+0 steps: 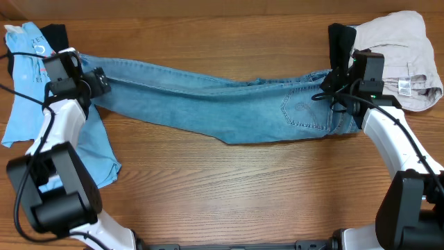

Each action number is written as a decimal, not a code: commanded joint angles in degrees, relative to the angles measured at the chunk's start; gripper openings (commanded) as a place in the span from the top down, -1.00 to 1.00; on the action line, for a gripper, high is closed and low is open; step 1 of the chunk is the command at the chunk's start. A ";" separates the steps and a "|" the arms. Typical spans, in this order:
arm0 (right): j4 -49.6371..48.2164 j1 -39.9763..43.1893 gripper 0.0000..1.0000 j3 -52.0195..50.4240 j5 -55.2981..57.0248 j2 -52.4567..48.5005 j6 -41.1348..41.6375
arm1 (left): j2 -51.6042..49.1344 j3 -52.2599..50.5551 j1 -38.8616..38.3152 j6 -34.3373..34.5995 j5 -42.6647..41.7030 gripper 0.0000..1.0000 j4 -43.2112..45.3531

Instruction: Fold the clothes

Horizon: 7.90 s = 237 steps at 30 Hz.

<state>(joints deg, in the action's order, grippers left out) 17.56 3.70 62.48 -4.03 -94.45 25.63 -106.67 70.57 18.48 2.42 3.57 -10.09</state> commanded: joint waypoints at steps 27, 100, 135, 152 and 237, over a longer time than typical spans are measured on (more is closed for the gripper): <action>31.34 2.45 -1.00 23.50 0.11 -1.31 -11.85 | -16.09 52.24 -4.31 -0.42 -5.20 -1.00 -52.00; 26.97 15.15 -1.00 5.81 -21.00 4.46 -23.67 | -34.53 44.72 6.47 -24.35 -23.12 -0.95 -16.79; 27.71 15.10 -1.00 5.81 -20.02 4.44 -23.67 | -40.92 48.11 6.97 -14.25 -21.64 0.92 -26.34; 29.07 15.10 -1.00 5.81 -20.04 4.44 -23.71 | -39.04 102.84 4.81 -8.20 -13.51 0.92 -79.71; 32.70 12.59 0.92 17.92 -32.48 9.49 -22.64 | -21.16 92.67 -17.22 -3.54 -14.45 -1.00 -86.73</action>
<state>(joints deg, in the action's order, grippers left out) 50.19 21.47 76.95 -35.62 -86.98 3.77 -128.49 162.74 -1.50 -1.63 -7.09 -96.68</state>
